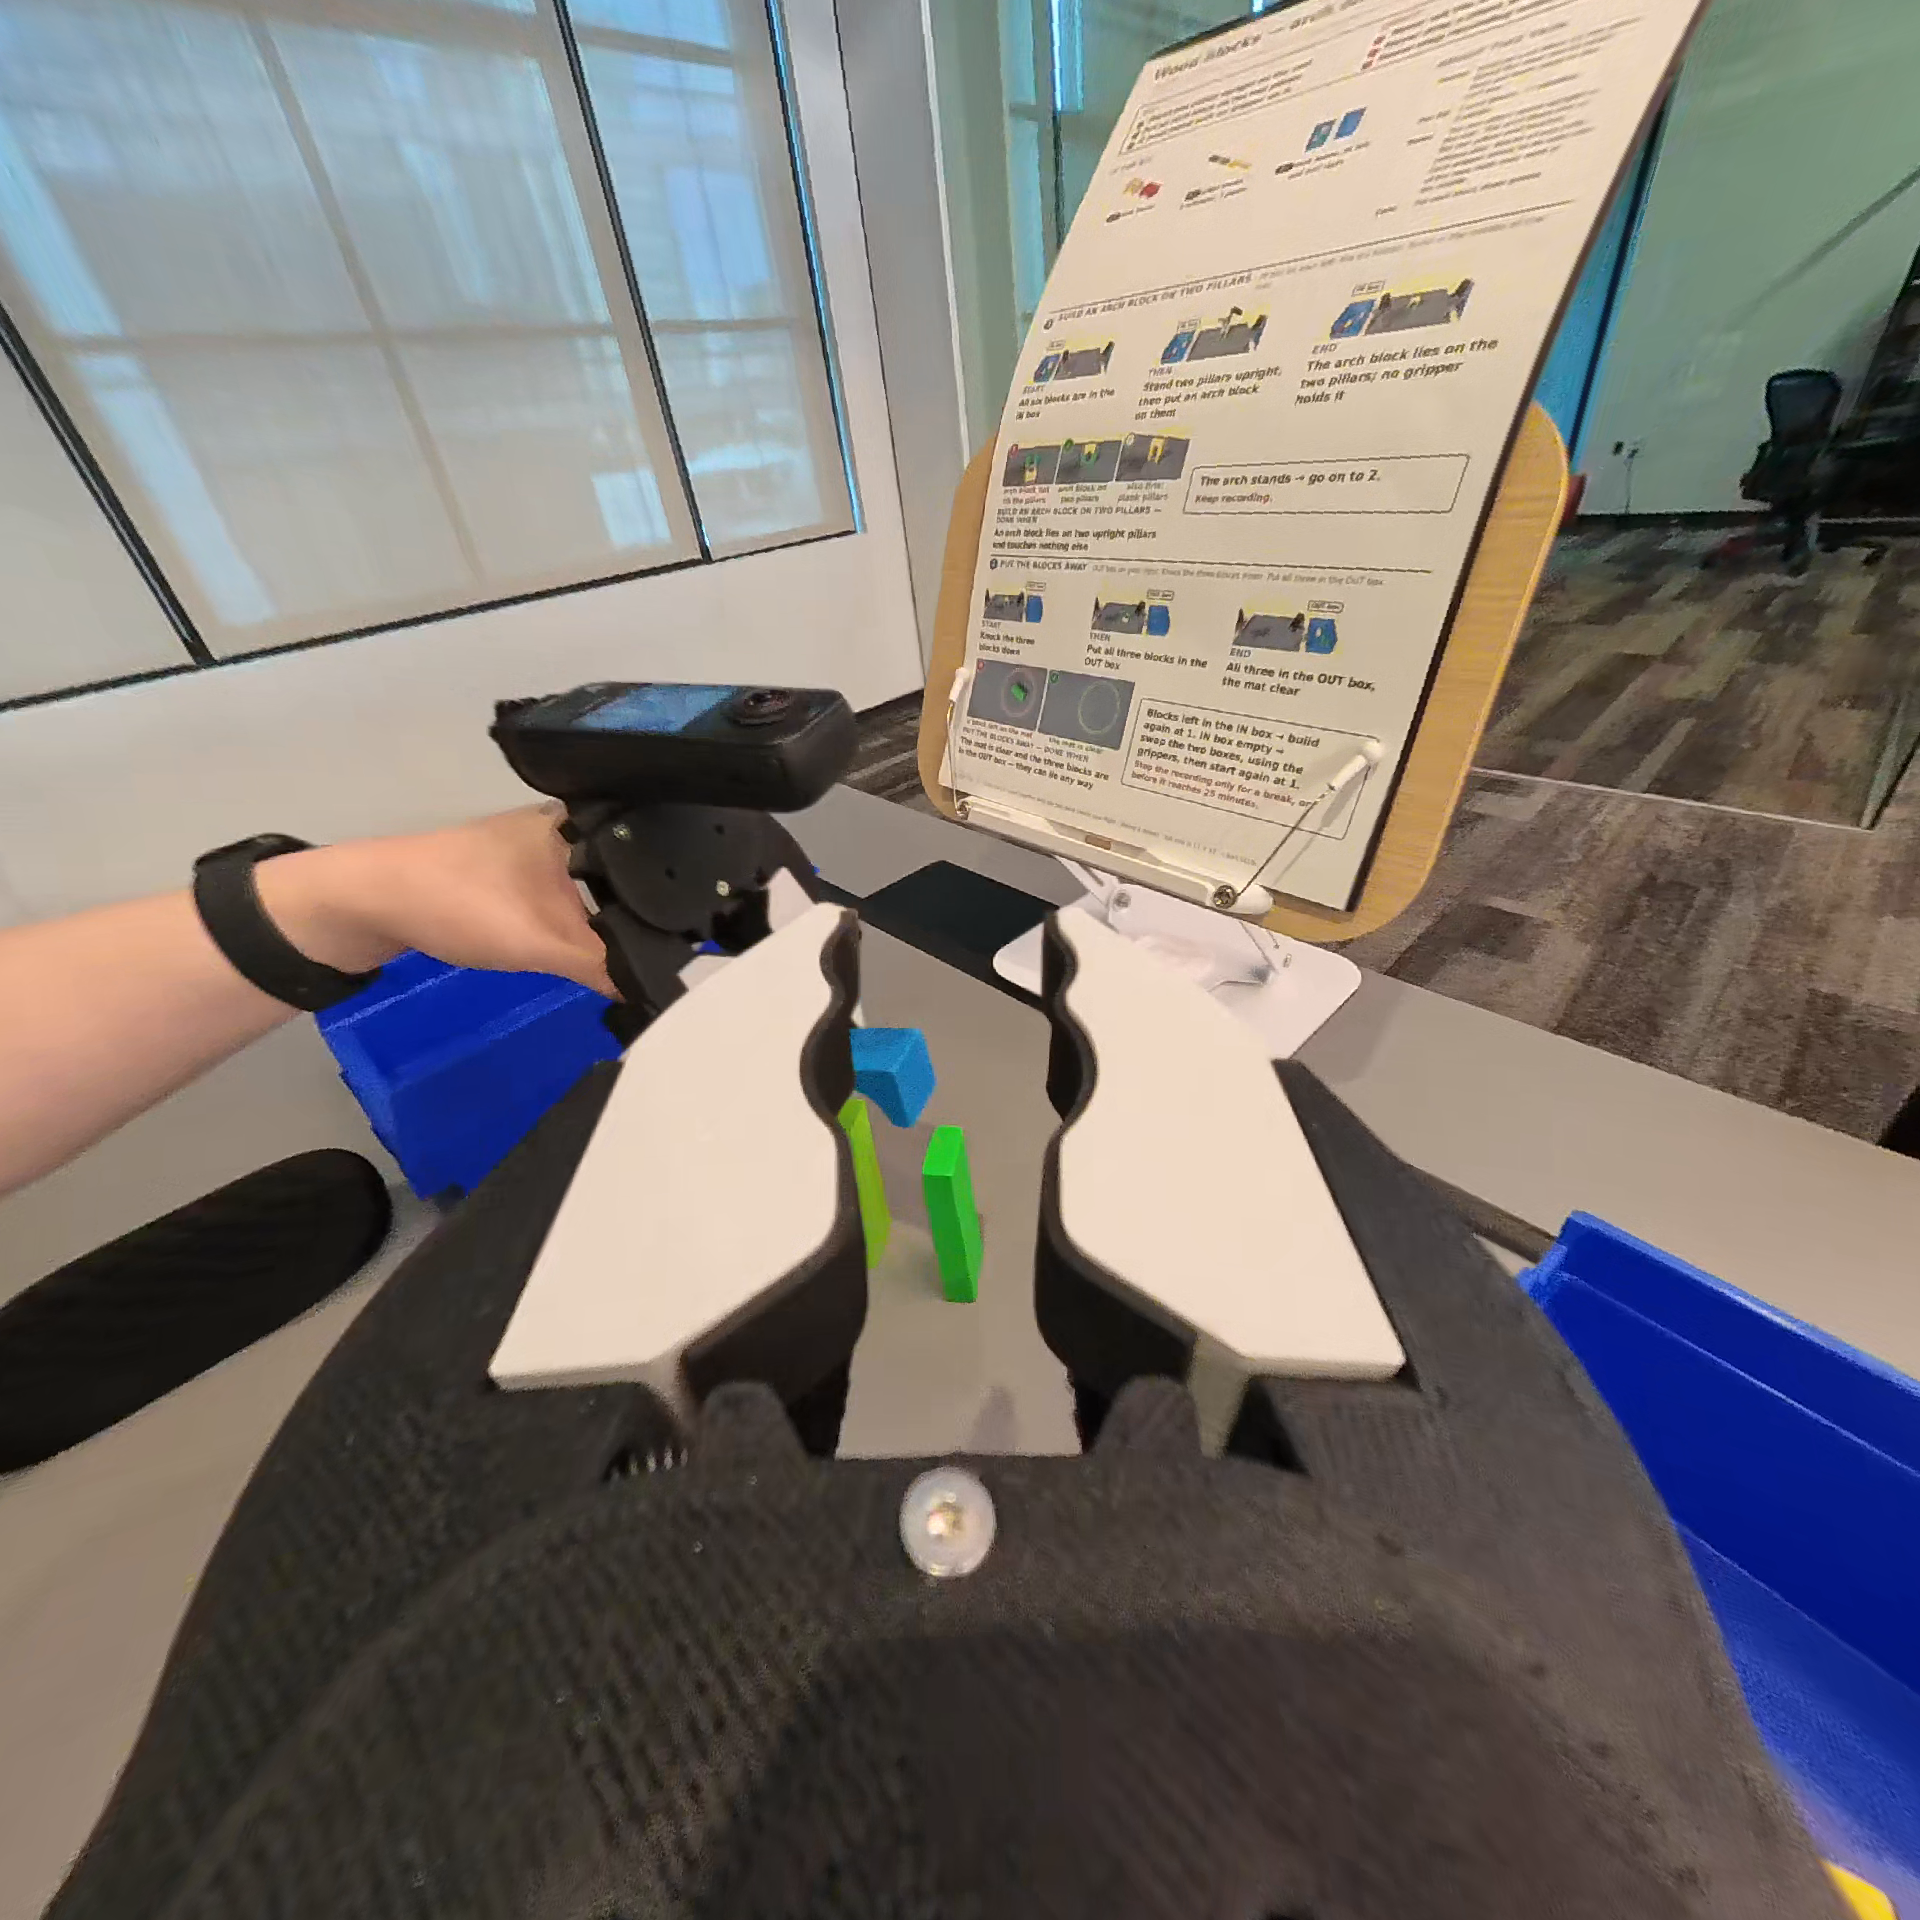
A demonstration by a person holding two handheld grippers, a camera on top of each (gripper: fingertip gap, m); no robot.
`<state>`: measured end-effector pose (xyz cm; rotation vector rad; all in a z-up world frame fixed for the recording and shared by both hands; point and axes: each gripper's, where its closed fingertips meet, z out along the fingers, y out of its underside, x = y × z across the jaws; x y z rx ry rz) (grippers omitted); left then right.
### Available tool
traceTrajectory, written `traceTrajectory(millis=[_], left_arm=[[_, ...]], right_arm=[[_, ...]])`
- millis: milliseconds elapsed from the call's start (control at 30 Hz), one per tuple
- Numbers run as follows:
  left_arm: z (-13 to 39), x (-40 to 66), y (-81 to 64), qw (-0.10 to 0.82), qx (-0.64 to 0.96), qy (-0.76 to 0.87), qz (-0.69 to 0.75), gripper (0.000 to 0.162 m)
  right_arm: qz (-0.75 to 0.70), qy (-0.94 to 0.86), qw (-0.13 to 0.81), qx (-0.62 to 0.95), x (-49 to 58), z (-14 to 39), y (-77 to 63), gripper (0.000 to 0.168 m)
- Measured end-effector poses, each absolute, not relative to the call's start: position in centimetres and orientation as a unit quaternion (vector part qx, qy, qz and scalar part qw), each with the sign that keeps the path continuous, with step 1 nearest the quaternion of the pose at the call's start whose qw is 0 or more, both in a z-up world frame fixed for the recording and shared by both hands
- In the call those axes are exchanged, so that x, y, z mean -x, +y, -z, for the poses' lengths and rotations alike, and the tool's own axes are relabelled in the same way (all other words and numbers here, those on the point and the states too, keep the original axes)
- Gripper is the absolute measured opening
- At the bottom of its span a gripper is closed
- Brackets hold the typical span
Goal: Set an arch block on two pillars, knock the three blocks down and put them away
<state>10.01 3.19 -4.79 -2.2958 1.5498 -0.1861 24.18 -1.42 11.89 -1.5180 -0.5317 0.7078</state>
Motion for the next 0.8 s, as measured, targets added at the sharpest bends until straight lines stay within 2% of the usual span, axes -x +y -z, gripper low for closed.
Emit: traceTrajectory(millis=[800], left_arm=[[6.2,-10.7,3.6,0.154,0.808,0.567,0.050,0.035]], right_arm=[[-0.314,-0.252,0.600,0.692,-23.2,-9.8,-0.4,0.036]])
